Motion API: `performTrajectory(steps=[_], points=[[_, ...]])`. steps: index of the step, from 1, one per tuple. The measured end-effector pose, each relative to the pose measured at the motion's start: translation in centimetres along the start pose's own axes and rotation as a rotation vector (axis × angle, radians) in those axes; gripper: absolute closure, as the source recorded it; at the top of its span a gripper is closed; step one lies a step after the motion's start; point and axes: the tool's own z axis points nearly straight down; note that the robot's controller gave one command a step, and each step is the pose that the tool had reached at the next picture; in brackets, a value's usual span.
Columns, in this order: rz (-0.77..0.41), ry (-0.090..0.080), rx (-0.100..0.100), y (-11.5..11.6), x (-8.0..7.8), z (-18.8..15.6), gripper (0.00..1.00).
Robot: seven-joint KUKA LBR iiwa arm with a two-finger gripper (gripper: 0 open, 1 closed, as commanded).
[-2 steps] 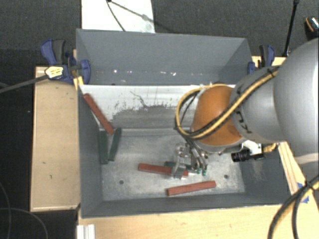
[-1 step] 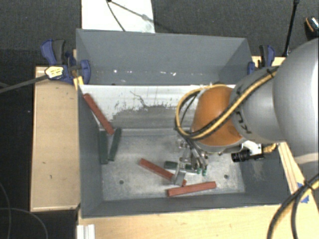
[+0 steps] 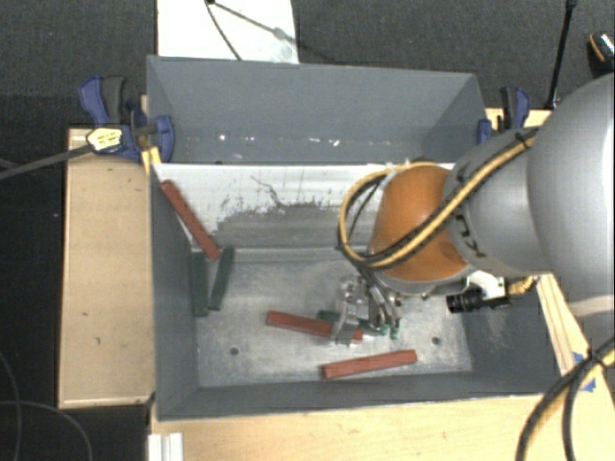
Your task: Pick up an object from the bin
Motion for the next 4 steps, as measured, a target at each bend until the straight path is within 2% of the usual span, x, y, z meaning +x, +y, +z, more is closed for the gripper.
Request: performTrajectory(steps=[1, 2, 3, 4], points=[[-0.147, -0.010, 0.003, 0.9, -0.2, -0.1, 1.00], [-0.147, -0.004, 0.001, 1.1, 0.1, 0.2, 0.00], [-0.146, -0.001, 0.001, 1.1, 0.1, 0.0, 1.00], [-0.201, -0.010, 0.002, 3.4, -0.5, -0.1, 1.00]])
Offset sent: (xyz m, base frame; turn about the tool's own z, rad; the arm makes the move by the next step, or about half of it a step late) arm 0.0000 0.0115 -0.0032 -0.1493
